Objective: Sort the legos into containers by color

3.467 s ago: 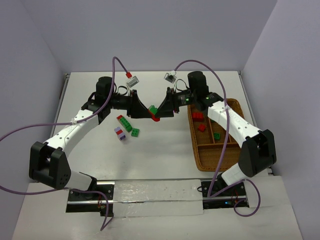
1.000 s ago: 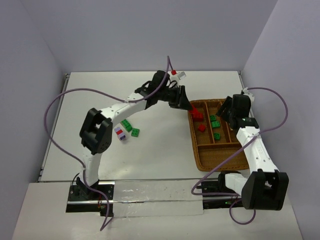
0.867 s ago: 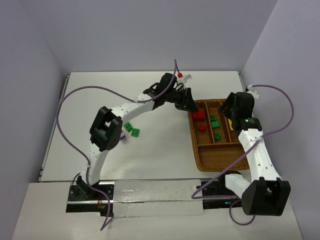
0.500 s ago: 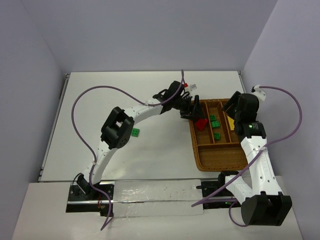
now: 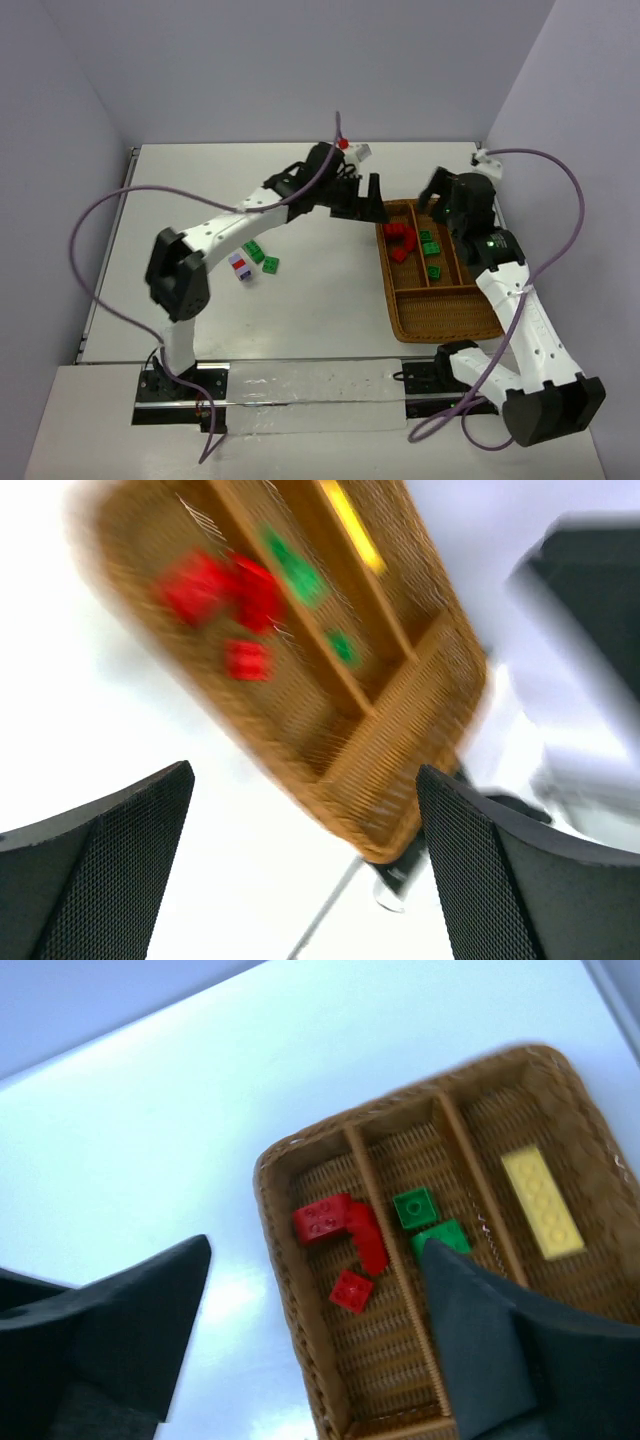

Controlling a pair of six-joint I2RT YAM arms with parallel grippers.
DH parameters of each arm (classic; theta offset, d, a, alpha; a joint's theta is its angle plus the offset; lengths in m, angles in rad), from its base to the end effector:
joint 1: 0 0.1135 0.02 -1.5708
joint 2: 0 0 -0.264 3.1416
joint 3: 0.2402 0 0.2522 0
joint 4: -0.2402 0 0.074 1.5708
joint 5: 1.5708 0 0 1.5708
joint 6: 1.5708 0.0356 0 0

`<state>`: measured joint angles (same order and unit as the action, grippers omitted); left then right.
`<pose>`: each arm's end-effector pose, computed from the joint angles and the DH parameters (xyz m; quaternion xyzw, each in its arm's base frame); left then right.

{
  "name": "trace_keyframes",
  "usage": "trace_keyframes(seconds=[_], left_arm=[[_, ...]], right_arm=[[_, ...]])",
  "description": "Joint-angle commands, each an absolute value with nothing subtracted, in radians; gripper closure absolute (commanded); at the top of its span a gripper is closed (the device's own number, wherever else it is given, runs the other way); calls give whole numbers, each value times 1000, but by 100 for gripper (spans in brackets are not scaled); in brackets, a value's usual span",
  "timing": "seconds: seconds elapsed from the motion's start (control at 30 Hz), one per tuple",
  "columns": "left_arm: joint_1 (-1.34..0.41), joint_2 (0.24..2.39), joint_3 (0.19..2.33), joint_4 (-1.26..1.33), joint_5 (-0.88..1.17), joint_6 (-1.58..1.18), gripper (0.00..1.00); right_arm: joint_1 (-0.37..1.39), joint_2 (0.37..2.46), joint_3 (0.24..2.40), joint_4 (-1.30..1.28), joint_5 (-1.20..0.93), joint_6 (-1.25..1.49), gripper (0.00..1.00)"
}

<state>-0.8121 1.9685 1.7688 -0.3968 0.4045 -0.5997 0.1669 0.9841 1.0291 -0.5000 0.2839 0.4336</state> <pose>0.3080 -0.3453 0.3072 0.1853 0.8508 -0.4326 0.2338 0.2117 0.0256 0.3568 0.1859 0.8224 0.0403 0.5361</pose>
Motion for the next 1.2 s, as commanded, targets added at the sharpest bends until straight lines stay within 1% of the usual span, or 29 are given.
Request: trace_keyframes(seconds=[0.0,0.03,0.13,0.2,0.23,0.3,0.37,0.43,0.5,0.53,0.6,0.63,0.67,0.7,0.73,0.8,0.93,1.17], left_arm=[[-755,1754,1686,-557,22,-482,1],[-736,1701,1632,-573,-13,-481,1],[-705,1591,1504,-610,-153,-477,1],[-675,1534,1441,-655,-238,-529,1],[-632,1517,1424,-684,-252,-565,2],[-551,1472,1375,-773,-278,-642,9],[-453,1411,1312,-804,-285,-685,15],[-368,1365,1273,-808,-283,-703,17],[-281,1302,1225,-810,-286,-711,17],[-258,1277,1224,-814,-298,-713,16],[-204,1266,1237,-841,-353,-722,14],[-186,1264,1238,-851,-369,-722,13],[-171,1263,1245,-858,-377,-728,13],[-140,1261,1247,-863,-372,-733,11],[-128,1257,1242,-856,-353,-731,11],[-109,1238,1227,-831,-310,-728,9],[-100,1242,1230,-831,-288,-717,9],[-96,1236,1225,-813,-274,-682,8]], right_arm=[[402,1029,1110,-438,482,355,0],[486,1060,1130,-428,542,330,0],[620,1166,1179,-417,616,272,0],[638,1230,1199,-410,562,301,0],[638,1246,1193,-395,520,326,0],[642,1289,1173,-364,388,346,0],[689,1315,1144,-281,263,294,3],[741,1362,1163,-247,249,263,7],[844,1471,1279,-310,297,262,8],[865,1570,1322,-344,310,272,8],[901,1667,1438,-428,335,322,8],[915,1707,1443,-461,340,325,7],[930,1792,1524,-501,350,391,8],[935,1838,1571,-573,339,433,8],[941,1874,1636,-599,322,483,8],[958,1980,1695,-619,297,556,8],[971,2066,1713,-602,283,627,8],[972,2129,1700,-586,284,656,14]])
